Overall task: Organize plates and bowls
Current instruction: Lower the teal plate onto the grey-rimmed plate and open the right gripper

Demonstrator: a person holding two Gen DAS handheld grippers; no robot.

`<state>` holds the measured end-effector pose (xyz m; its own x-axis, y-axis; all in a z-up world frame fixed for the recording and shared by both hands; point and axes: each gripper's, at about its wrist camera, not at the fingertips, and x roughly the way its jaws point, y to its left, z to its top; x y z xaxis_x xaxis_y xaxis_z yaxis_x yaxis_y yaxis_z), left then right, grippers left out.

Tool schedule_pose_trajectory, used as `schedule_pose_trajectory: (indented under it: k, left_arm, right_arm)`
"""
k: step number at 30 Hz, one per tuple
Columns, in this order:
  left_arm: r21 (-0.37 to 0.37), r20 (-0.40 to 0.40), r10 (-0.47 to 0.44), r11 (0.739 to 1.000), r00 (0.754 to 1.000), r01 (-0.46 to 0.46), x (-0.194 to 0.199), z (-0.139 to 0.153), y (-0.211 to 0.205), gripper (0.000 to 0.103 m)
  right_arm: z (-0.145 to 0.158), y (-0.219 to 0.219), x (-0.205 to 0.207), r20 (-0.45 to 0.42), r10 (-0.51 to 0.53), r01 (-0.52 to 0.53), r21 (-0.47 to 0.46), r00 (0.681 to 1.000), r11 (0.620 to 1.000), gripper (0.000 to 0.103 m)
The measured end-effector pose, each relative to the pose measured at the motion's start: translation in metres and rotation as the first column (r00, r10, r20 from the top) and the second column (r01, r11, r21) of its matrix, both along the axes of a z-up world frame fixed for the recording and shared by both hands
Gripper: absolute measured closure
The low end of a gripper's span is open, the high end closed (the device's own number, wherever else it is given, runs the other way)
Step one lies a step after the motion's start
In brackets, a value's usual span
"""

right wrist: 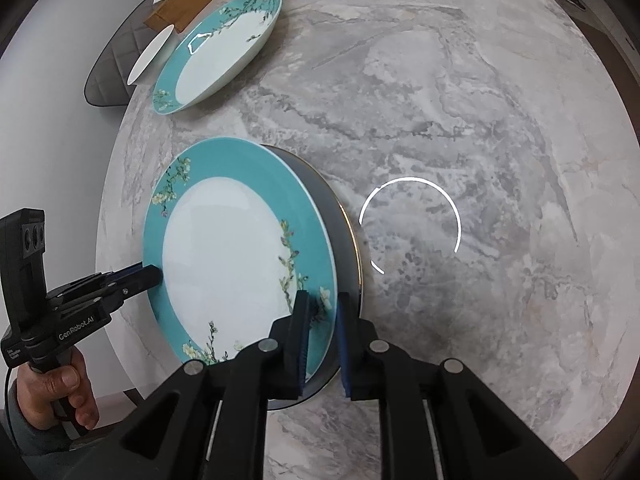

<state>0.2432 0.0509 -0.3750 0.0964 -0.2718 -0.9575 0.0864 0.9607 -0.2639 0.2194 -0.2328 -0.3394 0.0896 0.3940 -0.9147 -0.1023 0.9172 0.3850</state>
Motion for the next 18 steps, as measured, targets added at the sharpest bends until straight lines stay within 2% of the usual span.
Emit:
schedule_pose_trajectory:
  k: [5,6,8,10,11,14,18]
  left_arm:
    - [0.035,0.018,-0.019,0.999,1.0,0.018,-0.001,0.001,-0.005,0.083]
    - [0.041,0.022,-0.026,0.999,0.999,0.025,-0.001,0.001,-0.007,0.08]
    - [0.051,0.029,-0.048,0.998,0.998,0.047,-0.002,0.002,-0.012,0.071]
    - [0.062,0.033,-0.078,0.995,0.996,0.075,-0.003,0.002,-0.021,0.049]
    - [0.079,0.033,-0.087,0.993,0.996,0.084,-0.005,0.0,-0.025,0.045]
    - [0.091,0.042,-0.079,0.993,0.996,0.075,-0.008,-0.002,-0.028,0.041]
    - [0.067,0.042,-0.061,0.996,0.997,0.058,-0.007,-0.002,-0.025,0.04]
  right_arm:
    - [0.001,0.008,0.0,0.01,-0.006,0.007,-0.04,1.0,0.999,0.087]
    - [0.002,0.009,0.0,0.015,-0.003,0.004,-0.053,1.0,0.999,0.087]
    - [0.003,0.018,-0.001,0.025,0.0,0.002,-0.086,1.0,0.996,0.086]
    - [0.003,0.029,-0.002,0.043,0.018,-0.012,-0.135,0.999,0.991,0.086]
    - [0.004,0.034,-0.003,0.053,0.033,-0.024,-0.159,0.998,0.987,0.086]
    - [0.005,0.046,-0.006,0.08,0.057,-0.039,-0.213,0.995,0.976,0.085]
    - [0.004,0.043,-0.005,0.088,0.044,-0.026,-0.199,0.995,0.98,0.086]
